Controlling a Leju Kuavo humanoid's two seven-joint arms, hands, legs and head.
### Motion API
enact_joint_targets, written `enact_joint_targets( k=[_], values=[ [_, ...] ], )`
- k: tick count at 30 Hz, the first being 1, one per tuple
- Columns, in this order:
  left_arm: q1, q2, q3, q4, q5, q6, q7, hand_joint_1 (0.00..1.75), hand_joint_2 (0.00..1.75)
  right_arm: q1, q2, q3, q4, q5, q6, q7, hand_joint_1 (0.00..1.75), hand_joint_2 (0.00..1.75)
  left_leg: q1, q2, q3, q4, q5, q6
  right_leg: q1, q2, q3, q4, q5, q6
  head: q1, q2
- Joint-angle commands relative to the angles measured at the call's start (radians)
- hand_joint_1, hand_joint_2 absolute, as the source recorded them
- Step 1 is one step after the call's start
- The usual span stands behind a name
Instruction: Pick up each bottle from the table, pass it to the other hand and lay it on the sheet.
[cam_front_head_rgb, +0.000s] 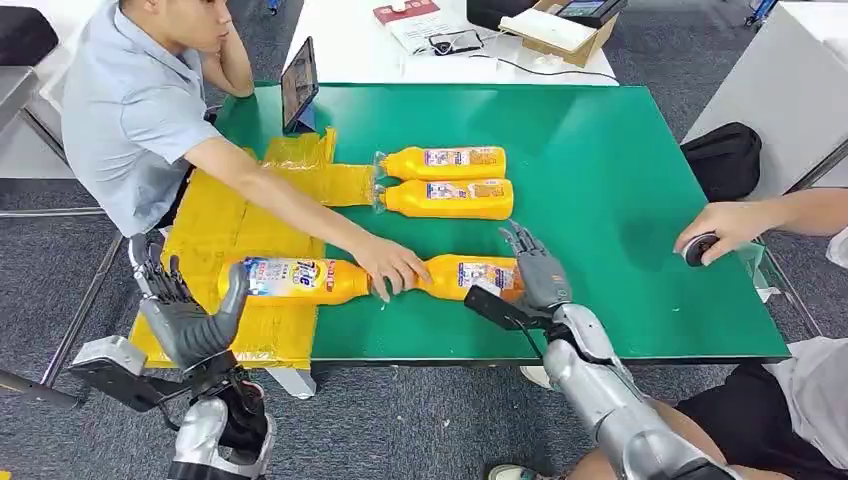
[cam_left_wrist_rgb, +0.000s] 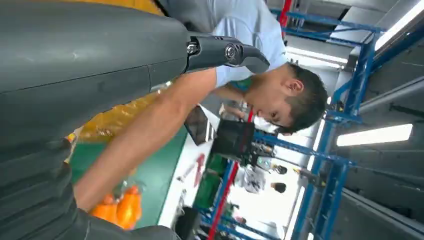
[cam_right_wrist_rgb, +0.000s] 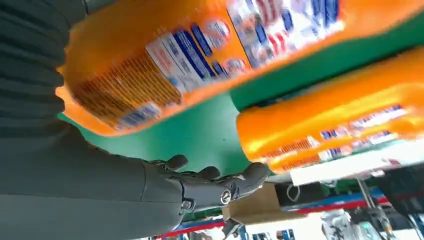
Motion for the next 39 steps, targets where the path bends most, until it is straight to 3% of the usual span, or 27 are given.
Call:
enact_joint_targets(
  k=[1,5,9,17,25,26,27,28,32,39],
  values=[
    [-0.014,0.055,-0.034,0.073,-0.034,0.043,0.024,0.0,1.75,-0.054,0.023,-0.001,0.195,-0.005,0.095,0.015,0.0,1.75,0.0,0.0,0.006,-0.002,-0.001,-0.001,0.0,0.0,0.005,-0.001,-0.002,-0.002,0.0,0.0],
    [-0.009,0.058,-0.046,0.049,-0.047,0.044,0.027,0.0,1.75,-0.063,0.02,0.015,0.21,-0.008,0.161,0.005,0.0,1.75,0.0,0.0,0.004,-0.001,-0.001,-0.001,0.0,0.0,0.004,-0.001,-0.001,-0.001,0.0,0.0],
    [0.001,0.067,-0.063,0.024,-0.055,0.028,0.05,0.0,1.75,-0.108,-0.002,0.086,0.262,0.045,0.249,0.083,0.0,1.75,0.0,0.001,0.007,-0.001,-0.002,-0.001,0.0,0.001,0.006,-0.001,-0.002,-0.002,0.0,0.0],
    [-0.012,0.065,-0.043,0.047,-0.044,0.008,0.077,0.0,1.75,-0.173,-0.014,0.154,0.321,0.122,0.301,0.206,0.0,1.75,0.0,-0.001,0.009,-0.001,-0.001,-0.001,0.0,-0.001,0.009,-0.001,-0.002,-0.002,0.0,0.0],
    [-0.029,0.065,-0.043,0.07,-0.04,-0.001,0.086,0.0,1.75,-0.201,-0.022,0.169,0.359,0.134,0.362,0.244,0.0,1.75,0.0,-0.002,0.01,-0.001,0.0,0.0,0.0,-0.002,0.01,-0.001,-0.001,-0.001,0.0,0.0],
    [-0.035,0.066,-0.045,0.075,-0.041,-0.003,0.086,0.0,1.75,-0.202,-0.029,0.167,0.358,0.127,0.375,0.228,0.24,1.75,0.0,-0.003,0.012,-0.001,0.0,0.0,0.001,-0.003,0.012,-0.001,-0.002,-0.002,0.0,0.0],
    [-0.043,0.067,-0.048,0.085,-0.04,-0.004,0.085,0.0,1.75,-0.205,-0.035,0.156,0.358,0.107,0.39,0.2,0.86,1.75,0.0,-0.003,0.01,-0.001,0.0,0.0,0.001,-0.003,0.01,-0.001,-0.001,-0.001,0.0,0.0],
    [-0.049,0.068,-0.05,0.09,-0.04,-0.005,0.085,0.0,1.75,-0.206,-0.036,0.151,0.357,0.093,0.402,0.175,1.75,1.75,0.001,-0.005,0.012,-0.002,0.0,-0.001,0.001,-0.005,0.013,-0.002,-0.002,-0.002,0.0,0.0],
    [-0.06,0.069,-0.06,0.105,-0.028,-0.017,0.084,0.0,1.75,-0.206,-0.038,0.119,0.358,0.037,0.449,0.11,1.75,1.75,0.001,-0.005,0.013,-0.002,0.0,-0.001,0.001,-0.005,0.013,-0.002,-0.002,-0.003,0.0,0.0],
    [-0.067,0.073,-0.074,0.125,-0.002,-0.042,0.097,0.0,1.75,-0.208,-0.049,0.1,0.365,-0.011,0.512,0.086,1.75,1.75,0.001,-0.004,0.014,-0.002,-0.001,-0.001,0.001,-0.004,0.014,-0.002,-0.002,-0.002,0.0,0.0]
  ],
)
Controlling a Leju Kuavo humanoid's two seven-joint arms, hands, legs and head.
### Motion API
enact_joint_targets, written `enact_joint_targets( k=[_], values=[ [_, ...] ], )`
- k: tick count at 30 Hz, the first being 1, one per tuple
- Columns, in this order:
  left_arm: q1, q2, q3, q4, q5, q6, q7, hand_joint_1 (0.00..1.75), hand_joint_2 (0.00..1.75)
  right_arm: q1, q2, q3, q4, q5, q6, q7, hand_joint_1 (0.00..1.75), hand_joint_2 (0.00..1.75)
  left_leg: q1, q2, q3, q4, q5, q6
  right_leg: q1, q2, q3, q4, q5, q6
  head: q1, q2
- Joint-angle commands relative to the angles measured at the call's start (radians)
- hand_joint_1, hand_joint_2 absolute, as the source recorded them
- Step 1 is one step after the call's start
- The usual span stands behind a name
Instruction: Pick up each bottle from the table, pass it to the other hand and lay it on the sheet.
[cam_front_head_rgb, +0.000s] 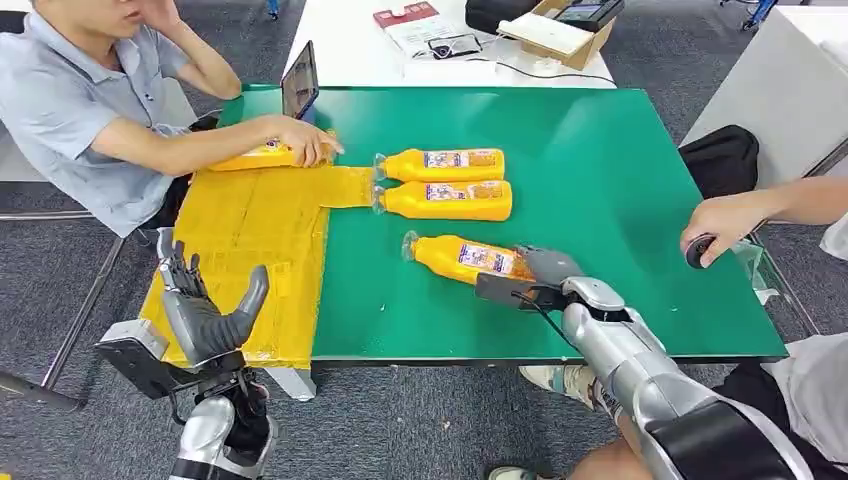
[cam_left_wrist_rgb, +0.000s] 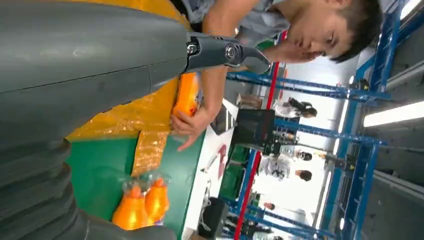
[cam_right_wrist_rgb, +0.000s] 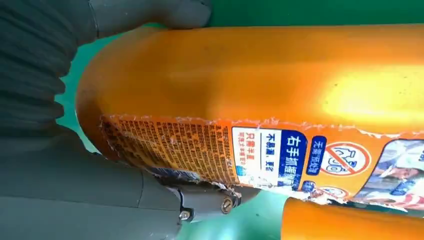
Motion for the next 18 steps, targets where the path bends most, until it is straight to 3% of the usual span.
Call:
enact_joint_targets(
  k=[1,9,13,18],
  values=[
    [-0.05,0.031,-0.03,0.088,0.024,-0.021,0.015,0.0,1.75,0.017,-0.015,-0.023,0.095,-0.046,0.082,-0.028,1.75,1.75,0.001,-0.004,0.004,-0.002,0.0,-0.001,0.001,-0.004,0.005,-0.002,-0.002,-0.002,0.0,0.0],
    [-0.05,0.033,-0.032,0.088,0.03,-0.019,0.011,0.0,1.75,0.026,-0.015,-0.033,0.086,-0.078,0.085,-0.05,1.75,1.75,0.001,-0.003,0.004,-0.002,-0.001,-0.001,0.001,-0.003,0.005,-0.002,-0.002,-0.002,0.0,0.0],
    [-0.009,0.039,-0.039,0.046,0.031,-0.019,0.003,0.0,1.75,0.121,0.016,-0.11,-0.006,-0.216,0.023,-0.187,1.75,1.75,0.001,-0.003,0.006,-0.003,-0.001,-0.002,0.001,-0.003,0.008,-0.003,-0.002,-0.003,0.0,0.0],
    [0.038,0.045,-0.073,-0.006,0.078,-0.115,-0.016,0.0,1.75,0.263,0.082,-0.192,-0.248,-0.408,-0.047,-0.331,1.75,1.75,0.002,0.002,0.007,-0.003,-0.003,-0.002,0.002,0.002,0.008,-0.003,-0.002,-0.003,0.0,0.0]
  ],
)
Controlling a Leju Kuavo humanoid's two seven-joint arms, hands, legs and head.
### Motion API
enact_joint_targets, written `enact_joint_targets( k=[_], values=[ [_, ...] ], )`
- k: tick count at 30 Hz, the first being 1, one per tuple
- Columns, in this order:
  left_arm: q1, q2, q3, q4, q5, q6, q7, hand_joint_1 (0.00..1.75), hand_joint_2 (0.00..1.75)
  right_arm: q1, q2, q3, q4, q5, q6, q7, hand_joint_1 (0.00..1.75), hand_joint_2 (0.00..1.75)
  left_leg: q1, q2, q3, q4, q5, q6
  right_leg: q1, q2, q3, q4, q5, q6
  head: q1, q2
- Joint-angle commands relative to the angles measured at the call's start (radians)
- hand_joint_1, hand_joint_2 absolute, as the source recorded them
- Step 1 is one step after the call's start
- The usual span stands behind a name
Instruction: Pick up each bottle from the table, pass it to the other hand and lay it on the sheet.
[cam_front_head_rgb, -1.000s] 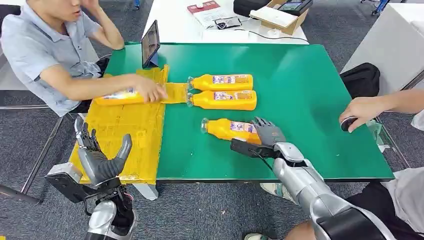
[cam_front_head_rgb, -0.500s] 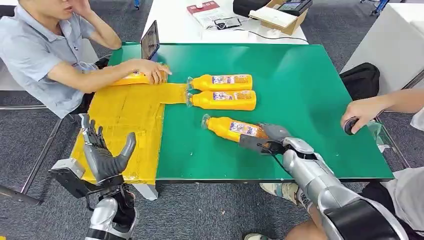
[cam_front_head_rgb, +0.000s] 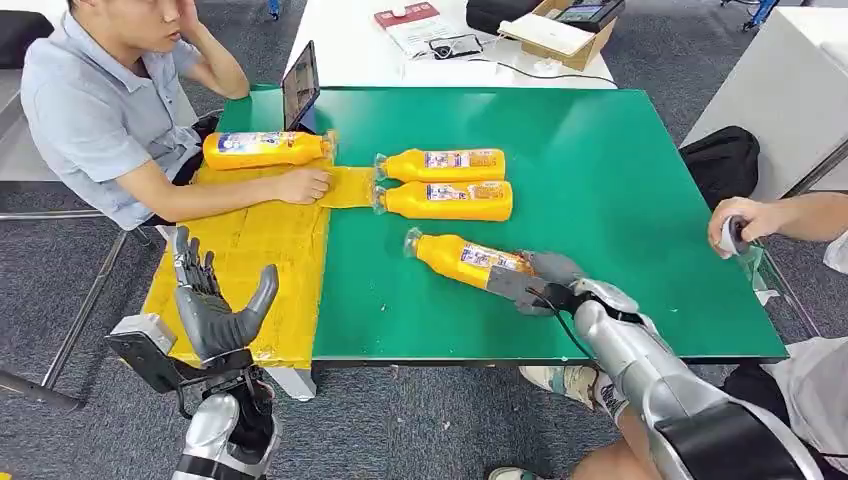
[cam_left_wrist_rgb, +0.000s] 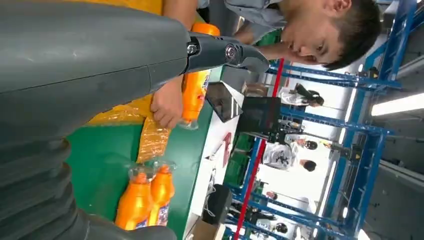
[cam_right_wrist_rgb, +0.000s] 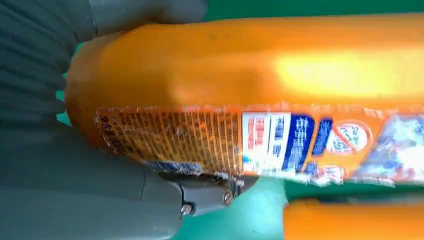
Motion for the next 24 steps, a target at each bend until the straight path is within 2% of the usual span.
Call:
enact_joint_targets(
  k=[1,6,8,11,18,22,24],
  values=[
    [0.054,0.035,-0.055,-0.037,0.09,-0.13,-0.019,0.0,1.75,0.251,0.112,-0.16,-0.294,-0.246,-0.075,-0.182,1.75,1.75,0.001,0.003,0.005,-0.002,-0.003,-0.003,0.001,0.003,0.003,-0.002,-0.001,-0.002,0.0,0.0],
    [0.099,0.017,-0.036,-0.023,0.235,-0.234,0.012,0.0,1.75,0.35,0.179,-0.205,-0.583,-0.372,-0.18,-0.208,1.75,1.75,0.001,0.003,0.005,-0.001,-0.005,-0.003,0.001,0.003,0.002,0.0,-0.004,-0.003,0.0,0.0],
    [0.101,0.018,-0.042,0.01,0.249,-0.252,0.021,0.0,1.75,0.378,0.199,-0.214,-0.651,-0.404,-0.217,-0.215,1.75,1.75,0.001,0.002,0.0,-0.001,-0.003,-0.002,0.001,0.002,-0.002,0.001,-0.002,-0.002,-0.001,0.0],
    [0.109,0.029,-0.07,0.056,0.238,-0.284,0.033,0.0,1.75,0.412,0.212,-0.197,-0.718,-0.44,-0.243,-0.227,1.75,1.75,0.001,0.001,0.001,-0.001,-0.004,-0.002,0.001,0.001,-0.001,0.001,-0.004,-0.003,-0.001,0.0],
    [0.122,0.088,-0.153,0.067,0.121,-0.389,0.006,0.0,1.75,0.408,0.179,-0.108,-0.66,-0.421,-0.164,-0.231,1.75,1.75,0.0,0.0,-0.001,-0.002,-0.003,-0.002,0.0,0.0,-0.002,0.0,-0.004,-0.003,0.0,0.0],
    [0.085,0.062,-0.136,0.106,0.064,-0.43,-0.015,0.0,1.75,0.419,0.17,0.038,-0.609,-0.327,-0.088,-0.256,1.75,1.75,0.0,0.001,0.003,-0.002,-0.005,-0.003,0.0,0.002,0.001,0.0,-0.005,-0.004,0.0,0.0],
    [0.03,0.047,-0.127,0.139,-0.059,-0.349,-0.093,0.0,1.75,0.403,0.165,0.121,-0.564,-0.267,-0.079,-0.296,1.75,1.75,0.001,0.0,-0.001,-0.002,-0.003,-0.003,0.001,0.001,-0.002,-0.001,-0.003,-0.003,0.0,0.0]
  ],
)
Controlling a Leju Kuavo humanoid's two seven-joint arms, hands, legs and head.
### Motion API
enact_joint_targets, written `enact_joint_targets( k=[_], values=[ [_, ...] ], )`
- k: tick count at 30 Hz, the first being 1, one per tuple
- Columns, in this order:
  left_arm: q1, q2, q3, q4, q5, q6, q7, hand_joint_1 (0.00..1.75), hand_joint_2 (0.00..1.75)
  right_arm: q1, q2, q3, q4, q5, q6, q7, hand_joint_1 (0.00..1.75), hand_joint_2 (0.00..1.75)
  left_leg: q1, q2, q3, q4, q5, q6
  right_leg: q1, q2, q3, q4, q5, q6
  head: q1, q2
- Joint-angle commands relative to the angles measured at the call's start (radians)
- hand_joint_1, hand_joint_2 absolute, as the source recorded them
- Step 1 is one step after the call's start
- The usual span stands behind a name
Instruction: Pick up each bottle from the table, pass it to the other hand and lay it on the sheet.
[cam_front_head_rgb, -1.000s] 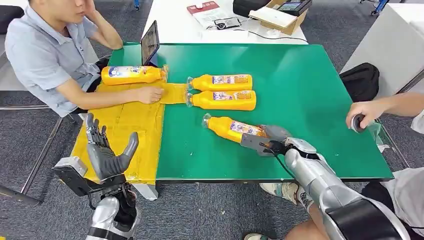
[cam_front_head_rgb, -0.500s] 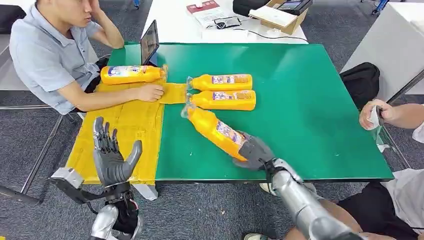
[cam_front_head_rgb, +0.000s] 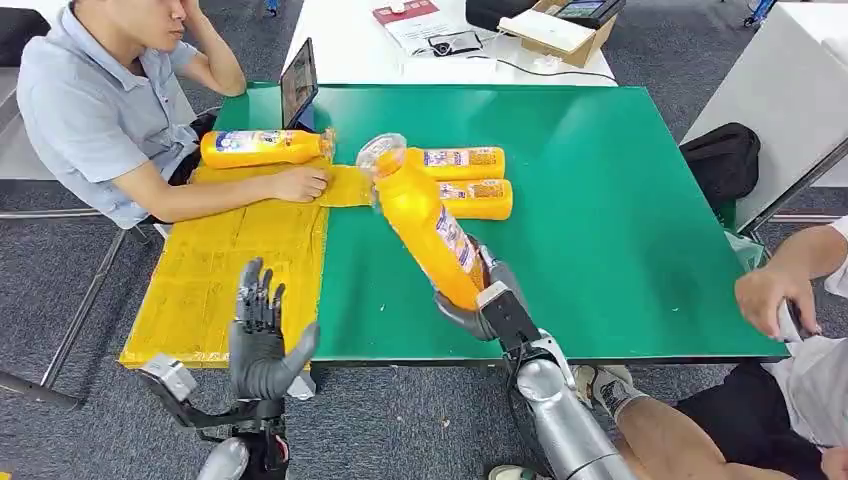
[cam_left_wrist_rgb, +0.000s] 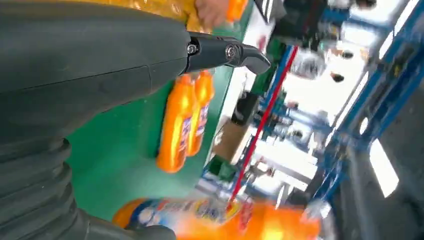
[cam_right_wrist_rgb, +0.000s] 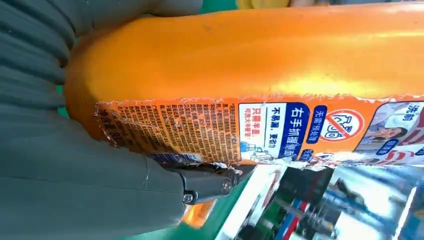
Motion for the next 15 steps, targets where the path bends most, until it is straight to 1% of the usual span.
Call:
enact_joint_targets(
  k=[1,2,3,4,5,6,10,12,15],
  values=[
    [-0.126,0.007,-0.013,0.146,-0.183,0.063,-0.096,0.0,1.75,-0.02,-0.011,0.277,0.115,0.147,0.079,-0.075,1.75,1.75,0.001,0.0,0.004,-0.001,-0.001,-0.001,0.001,0.0,0.003,-0.001,-0.001,-0.002,0.0,0.0],
    [-0.151,0.002,-0.009,0.164,-0.159,0.035,-0.094,0.0,1.75,-0.03,-0.008,0.31,0.134,0.167,0.078,-0.089,1.75,1.75,0.001,0.0,0.003,-0.001,-0.001,-0.001,0.001,0.0,0.002,-0.001,-0.001,-0.002,0.0,0.0],
    [-0.171,-0.002,-0.003,0.177,-0.145,0.019,-0.094,0.0,1.75,-0.041,0.0,0.334,0.155,0.179,0.07,-0.1,1.75,1.75,0.001,0.0,0.005,-0.001,-0.001,-0.002,0.001,0.0,0.005,-0.001,-0.001,-0.002,0.0,0.0],
    [-0.179,-0.006,-0.003,0.182,-0.145,0.019,-0.094,0.0,1.75,-0.044,0.006,0.34,0.163,0.18,0.063,-0.1,1.75,1.75,0.001,0.0,0.004,-0.001,-0.001,-0.001,0.001,0.0,0.003,-0.001,-0.001,-0.002,0.0,0.0],
    [-0.183,-0.005,-0.006,0.183,-0.129,-0.004,-0.091,0.0,1.75,-0.051,0.004,0.36,0.163,0.188,0.053,-0.1,1.75,1.75,0.001,0.0,0.006,-0.001,-0.001,-0.002,0.001,0.0,0.004,-0.001,-0.002,-0.002,0.0,0.0],
    [-0.19,-0.004,-0.015,0.187,-0.115,-0.033,-0.081,0.0,1.75,-0.057,-0.003,0.39,0.153,0.195,0.039,-0.1,1.75,1.75,0.001,-0.001,0.003,-0.001,0.0,-0.001,0.001,0.0,0.002,0.0,-0.001,-0.001,0.0,0.0],
    [-0.214,-0.013,-0.028,0.22,-0.078,-0.062,-0.039,0.0,1.75,-0.086,-0.021,0.473,0.144,0.191,-0.025,-0.1,1.75,1.75,0.001,0.001,0.004,0.0,-0.001,-0.001,0.001,0.002,0.003,0.0,-0.001,-0.001,0.0,0.0],
    [-0.22,-0.015,-0.036,0.234,-0.062,-0.081,-0.024,0.0,1.75,-0.094,-0.017,0.479,0.149,0.184,-0.016,-0.1,1.75,1.75,0.001,0.0,0.002,-0.001,0.0,-0.001,0.0,0.0,0.001,0.0,0.0,-0.001,0.0,0.0],
    [-0.22,-0.015,-0.036,0.234,-0.062,-0.081,-0.024,0.0,1.75,-0.094,-0.017,0.479,0.149,0.184,-0.016,-0.1,1.75,1.75,0.0,-0.001,0.005,-0.001,-0.001,-0.001,0.0,-0.001,0.005,0.0,-0.002,-0.002,0.001,0.0]
  ],
)
